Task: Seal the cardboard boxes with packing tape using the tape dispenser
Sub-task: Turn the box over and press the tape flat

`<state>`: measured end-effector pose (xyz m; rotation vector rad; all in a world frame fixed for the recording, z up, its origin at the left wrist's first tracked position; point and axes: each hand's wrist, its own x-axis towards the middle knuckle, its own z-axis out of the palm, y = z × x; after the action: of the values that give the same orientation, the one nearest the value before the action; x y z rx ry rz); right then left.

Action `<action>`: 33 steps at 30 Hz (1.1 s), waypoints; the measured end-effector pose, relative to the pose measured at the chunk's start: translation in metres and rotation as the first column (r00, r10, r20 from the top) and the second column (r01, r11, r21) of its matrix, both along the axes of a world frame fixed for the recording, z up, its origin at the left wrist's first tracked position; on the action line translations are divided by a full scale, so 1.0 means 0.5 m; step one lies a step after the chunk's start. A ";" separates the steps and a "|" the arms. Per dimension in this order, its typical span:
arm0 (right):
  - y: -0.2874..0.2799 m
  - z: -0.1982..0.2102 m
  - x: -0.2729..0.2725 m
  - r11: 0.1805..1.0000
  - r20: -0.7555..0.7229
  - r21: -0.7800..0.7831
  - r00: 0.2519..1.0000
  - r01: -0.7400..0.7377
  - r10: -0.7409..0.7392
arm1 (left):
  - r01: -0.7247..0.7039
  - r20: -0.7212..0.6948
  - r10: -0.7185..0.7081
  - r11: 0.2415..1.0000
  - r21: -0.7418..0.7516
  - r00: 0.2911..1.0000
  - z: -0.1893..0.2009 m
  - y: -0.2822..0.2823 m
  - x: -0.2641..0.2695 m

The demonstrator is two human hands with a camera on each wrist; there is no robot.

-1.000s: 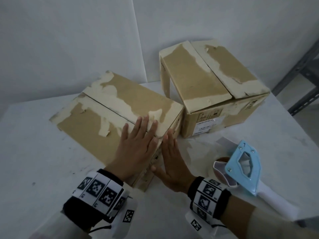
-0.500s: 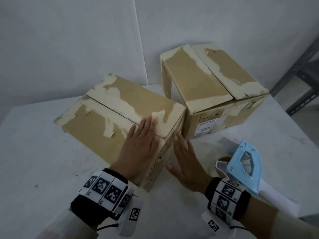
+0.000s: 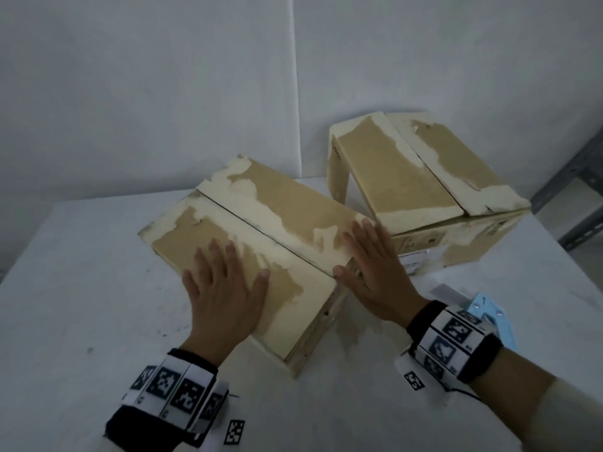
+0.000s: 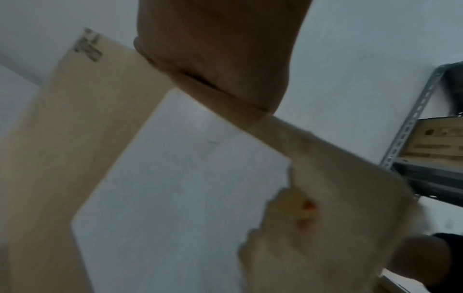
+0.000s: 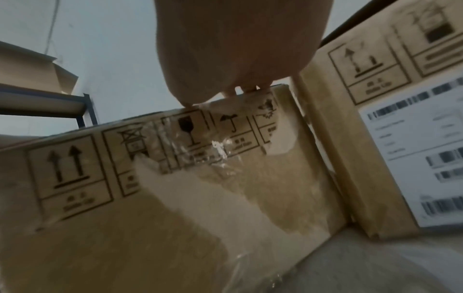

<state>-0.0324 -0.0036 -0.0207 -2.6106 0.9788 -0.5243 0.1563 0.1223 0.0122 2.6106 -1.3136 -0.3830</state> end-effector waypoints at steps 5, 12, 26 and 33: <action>0.038 0.008 0.001 1.000 -0.112 -0.002 0.994 0.009 -0.009 | -0.016 -0.066 0.008 0.993 -0.116 0.998 -0.004 -0.007 0.086; 0.087 0.055 0.003 0.989 -0.124 -0.107 0.989 -0.100 0.087 | -0.004 -0.163 -0.006 0.998 -0.062 0.987 0.013 -0.049 0.214; -0.108 0.212 0.368 0.946 -0.520 0.255 0.796 -0.200 0.309 | 0.104 -0.058 -0.104 0.995 0.000 0.993 0.000 -0.076 0.252; -0.112 0.155 0.446 0.939 -0.708 0.303 0.620 -0.164 0.337 | 0.111 -0.049 -0.111 0.994 0.002 0.993 -0.009 -0.080 0.257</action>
<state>0.1905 -0.0597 0.0567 -2.6953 0.7592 0.7885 0.2847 0.0823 0.0076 2.5217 -1.4474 -0.4644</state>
